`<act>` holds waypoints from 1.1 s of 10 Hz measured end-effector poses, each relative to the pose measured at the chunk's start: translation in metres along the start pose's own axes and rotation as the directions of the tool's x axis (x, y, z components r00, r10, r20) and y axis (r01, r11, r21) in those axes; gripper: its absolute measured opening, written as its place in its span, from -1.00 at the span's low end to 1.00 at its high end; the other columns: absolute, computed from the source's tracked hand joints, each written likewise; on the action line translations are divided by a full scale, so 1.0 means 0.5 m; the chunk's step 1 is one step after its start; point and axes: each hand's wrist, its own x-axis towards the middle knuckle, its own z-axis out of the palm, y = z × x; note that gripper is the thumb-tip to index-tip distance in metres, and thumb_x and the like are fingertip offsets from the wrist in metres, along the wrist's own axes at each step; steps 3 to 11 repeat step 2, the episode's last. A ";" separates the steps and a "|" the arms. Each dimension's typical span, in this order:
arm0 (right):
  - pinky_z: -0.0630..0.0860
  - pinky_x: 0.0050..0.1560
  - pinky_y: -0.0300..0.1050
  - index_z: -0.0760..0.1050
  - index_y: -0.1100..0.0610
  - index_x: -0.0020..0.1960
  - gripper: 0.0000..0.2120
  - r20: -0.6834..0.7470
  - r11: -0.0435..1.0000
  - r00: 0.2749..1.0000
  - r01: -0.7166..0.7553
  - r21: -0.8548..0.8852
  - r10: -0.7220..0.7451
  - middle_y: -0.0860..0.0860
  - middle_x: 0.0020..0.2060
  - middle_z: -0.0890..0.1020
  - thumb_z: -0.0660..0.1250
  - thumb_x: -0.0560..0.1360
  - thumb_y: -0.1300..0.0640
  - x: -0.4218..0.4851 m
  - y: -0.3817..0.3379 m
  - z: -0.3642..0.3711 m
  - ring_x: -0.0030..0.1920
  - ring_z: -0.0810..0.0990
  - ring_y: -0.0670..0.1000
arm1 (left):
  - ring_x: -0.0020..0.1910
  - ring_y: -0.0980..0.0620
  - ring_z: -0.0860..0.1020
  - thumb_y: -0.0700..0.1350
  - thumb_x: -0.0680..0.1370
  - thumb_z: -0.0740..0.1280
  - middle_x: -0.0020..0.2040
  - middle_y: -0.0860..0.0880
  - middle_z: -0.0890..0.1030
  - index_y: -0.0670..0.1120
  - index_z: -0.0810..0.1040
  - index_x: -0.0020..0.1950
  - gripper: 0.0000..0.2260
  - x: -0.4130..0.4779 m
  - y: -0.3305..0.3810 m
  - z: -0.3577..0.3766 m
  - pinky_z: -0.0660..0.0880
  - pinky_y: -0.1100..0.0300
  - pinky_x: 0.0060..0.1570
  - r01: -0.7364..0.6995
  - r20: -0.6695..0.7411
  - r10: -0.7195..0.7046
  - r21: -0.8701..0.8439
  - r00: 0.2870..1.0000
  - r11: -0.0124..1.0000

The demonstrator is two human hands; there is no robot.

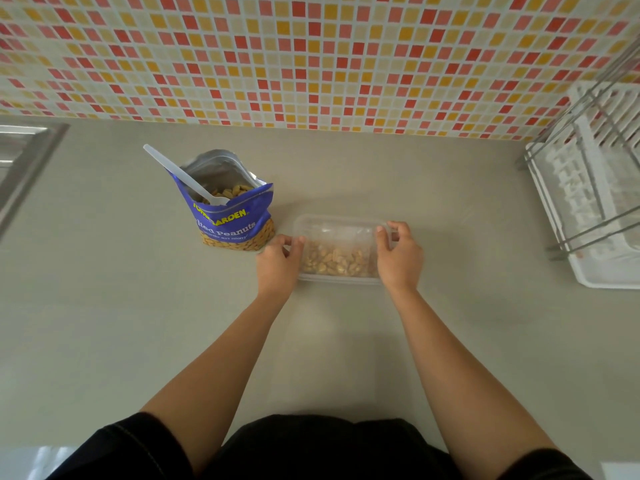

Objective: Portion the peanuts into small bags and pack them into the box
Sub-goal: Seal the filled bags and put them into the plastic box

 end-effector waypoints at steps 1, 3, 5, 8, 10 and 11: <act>0.41 0.07 -0.10 0.41 0.14 0.29 -0.65 0.114 0.996 0.990 -0.084 0.036 0.079 0.15 0.09 0.62 0.13 0.59 0.00 0.006 -0.018 -0.022 0.13 0.56 0.17 | -0.21 -0.05 0.47 0.04 0.56 0.22 -0.22 -0.12 0.57 -0.21 0.56 -0.03 -0.68 -0.003 0.007 -0.011 0.32 0.22 -0.16 0.028 0.051 -0.029 0.015 0.998 0.999; 0.38 0.13 -0.07 0.40 0.17 0.29 -0.62 0.155 0.990 0.981 -0.125 0.059 0.114 0.19 0.15 0.58 0.06 0.61 -0.03 0.010 -0.027 -0.045 0.19 0.51 0.20 | -0.15 -0.12 0.50 0.10 0.58 0.15 -0.22 -0.11 0.54 -0.21 0.53 -0.07 -0.62 -0.006 0.010 -0.024 0.32 0.18 -0.13 0.049 0.079 -0.052 0.038 0.996 0.998; 0.38 0.13 -0.07 0.40 0.17 0.29 -0.62 0.155 0.990 0.981 -0.125 0.059 0.114 0.19 0.15 0.58 0.06 0.61 -0.03 0.010 -0.027 -0.045 0.19 0.51 0.20 | -0.15 -0.12 0.50 0.10 0.58 0.15 -0.22 -0.11 0.54 -0.21 0.53 -0.07 -0.62 -0.006 0.010 -0.024 0.32 0.18 -0.13 0.049 0.079 -0.052 0.038 0.996 0.998; 0.38 0.13 -0.07 0.40 0.17 0.29 -0.62 0.155 0.990 0.981 -0.125 0.059 0.114 0.19 0.15 0.58 0.06 0.61 -0.03 0.010 -0.027 -0.045 0.19 0.51 0.20 | -0.15 -0.12 0.50 0.10 0.58 0.15 -0.22 -0.11 0.54 -0.21 0.53 -0.07 -0.62 -0.006 0.010 -0.024 0.32 0.18 -0.13 0.049 0.079 -0.052 0.038 0.996 0.998; 0.38 0.13 -0.07 0.40 0.17 0.29 -0.62 0.155 0.990 0.981 -0.125 0.059 0.114 0.19 0.15 0.58 0.06 0.61 -0.03 0.010 -0.027 -0.045 0.19 0.51 0.20 | -0.15 -0.12 0.50 0.10 0.58 0.15 -0.22 -0.11 0.54 -0.21 0.53 -0.07 -0.62 -0.006 0.010 -0.024 0.32 0.18 -0.13 0.049 0.079 -0.052 0.038 0.996 0.998; 0.38 0.13 -0.07 0.40 0.17 0.29 -0.62 0.155 0.990 0.981 -0.125 0.059 0.114 0.19 0.15 0.58 0.06 0.61 -0.03 0.010 -0.027 -0.045 0.19 0.51 0.20 | -0.15 -0.12 0.50 0.10 0.58 0.15 -0.22 -0.11 0.54 -0.21 0.53 -0.07 -0.62 -0.006 0.010 -0.024 0.32 0.18 -0.13 0.049 0.079 -0.052 0.038 0.996 0.998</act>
